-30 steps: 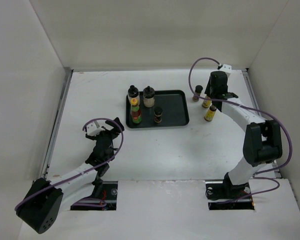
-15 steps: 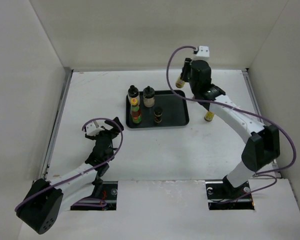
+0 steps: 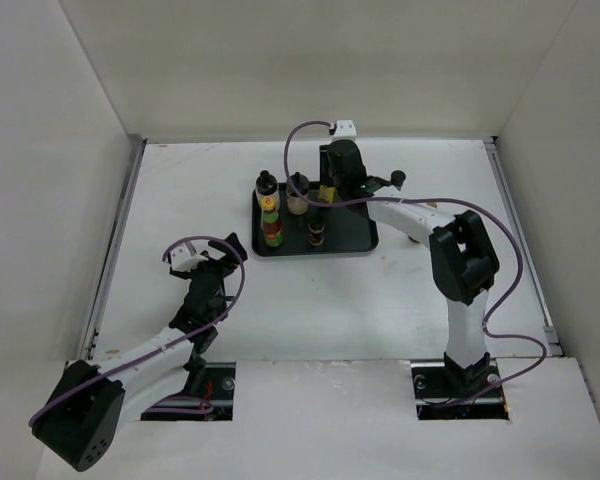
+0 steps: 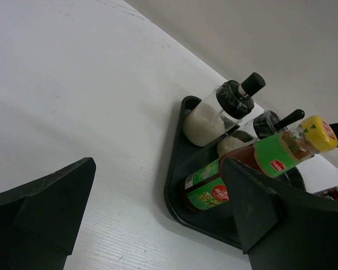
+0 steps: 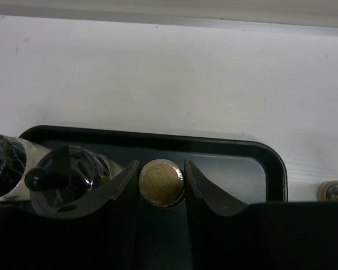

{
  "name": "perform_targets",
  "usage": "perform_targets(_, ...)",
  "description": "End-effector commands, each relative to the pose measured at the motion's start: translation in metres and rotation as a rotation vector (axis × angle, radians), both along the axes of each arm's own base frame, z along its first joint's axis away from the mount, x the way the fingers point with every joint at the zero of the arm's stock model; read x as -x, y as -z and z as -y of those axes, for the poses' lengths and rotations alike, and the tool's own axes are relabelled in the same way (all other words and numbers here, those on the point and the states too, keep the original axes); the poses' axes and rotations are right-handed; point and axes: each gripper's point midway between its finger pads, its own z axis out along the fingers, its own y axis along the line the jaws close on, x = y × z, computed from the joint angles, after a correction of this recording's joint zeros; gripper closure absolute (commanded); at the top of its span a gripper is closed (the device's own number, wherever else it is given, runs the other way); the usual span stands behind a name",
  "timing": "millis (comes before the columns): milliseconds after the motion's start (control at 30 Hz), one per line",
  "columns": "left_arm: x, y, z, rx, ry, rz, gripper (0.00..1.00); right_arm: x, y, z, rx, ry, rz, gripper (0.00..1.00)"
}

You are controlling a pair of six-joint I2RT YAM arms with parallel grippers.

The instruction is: Organize the condiment bottles

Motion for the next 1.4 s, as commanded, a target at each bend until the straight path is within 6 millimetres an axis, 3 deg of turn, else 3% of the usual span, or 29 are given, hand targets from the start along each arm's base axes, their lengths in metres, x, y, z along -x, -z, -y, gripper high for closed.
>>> perform_targets(0, -0.002, -0.01, 0.002, 0.032, 0.006, 0.04, 0.0, -0.01, -0.064, -0.009, -0.095, 0.006, 0.169, 0.66)
perform_targets(100, -0.003, -0.008, 0.003, 0.027, 0.008, 0.032, 0.0, -0.006, -0.054, -0.01, -0.085, 0.001, 0.167, 0.62)
perform_targets(333, -0.002, -0.009, 0.002, 0.031, 0.006, 0.036, 0.0, 0.001, -0.042, -0.009, -0.085, -0.003, 0.142, 0.37)
perform_targets(433, -0.002, -0.01, 0.003, 0.033, 0.009, 0.04, 0.0, 0.008, -0.062, -0.004, -0.1, -0.003, 0.164, 0.28)
perform_targets(533, -0.003, -0.009, 0.003, 0.03, 0.011, 0.035, 0.0, 0.024, -0.097, 0.006, -0.14, -0.001, 0.205, 0.2)
perform_targets(600, -0.003, -0.01, 0.004, 0.034, 0.015, 0.04, 0.0, 0.036, -0.118, 0.022, -0.162, 0.017, 0.233, 0.17)
perform_targets(667, -0.003, -0.01, 0.004, 0.032, 0.014, 0.037, 0.0, 0.051, -0.136, 0.051, -0.186, 0.057, 0.265, 0.15)
perform_targets(733, -0.002, -0.011, 0.003, 0.033, 0.012, 0.04, 0.0, 0.064, -0.14, 0.095, -0.187, 0.146, 0.281, 0.14)
perform_targets(800, -0.001, -0.012, 0.003, 0.037, 0.014, 0.045, 0.0, 0.079, -0.13, 0.144, -0.158, 0.276, 0.277, 0.13)
perform_targets(867, -0.002, -0.01, 0.003, 0.034, 0.012, 0.04, 0.0, 0.095, -0.107, 0.193, -0.101, 0.417, 0.246, 0.12)
perform_targets(933, -0.003, -0.009, 0.005, 0.03, 0.018, 0.033, 0.0, 0.108, -0.081, 0.229, -0.048, 0.519, 0.204, 0.11)
perform_targets(1000, -0.003, -0.008, 0.007, 0.027, 0.024, 0.029, 0.0, 0.119, -0.061, 0.249, -0.013, 0.571, 0.167, 0.11)
perform_targets(1067, -0.004, -0.006, 0.006, 0.023, 0.018, 0.023, 0.0, 0.122, -0.044, 0.261, -0.005, 0.598, 0.134, 0.12)
perform_targets(1200, -0.003, -0.009, 0.006, 0.03, 0.02, 0.035, 0.0, 0.117, -0.016, 0.259, -0.033, 0.573, 0.066, 0.18)
perform_targets(1367, -0.004, -0.009, 0.007, 0.029, 0.024, 0.032, 0.0, 0.101, -0.003, 0.253, -0.064, 0.551, 0.041, 0.32)
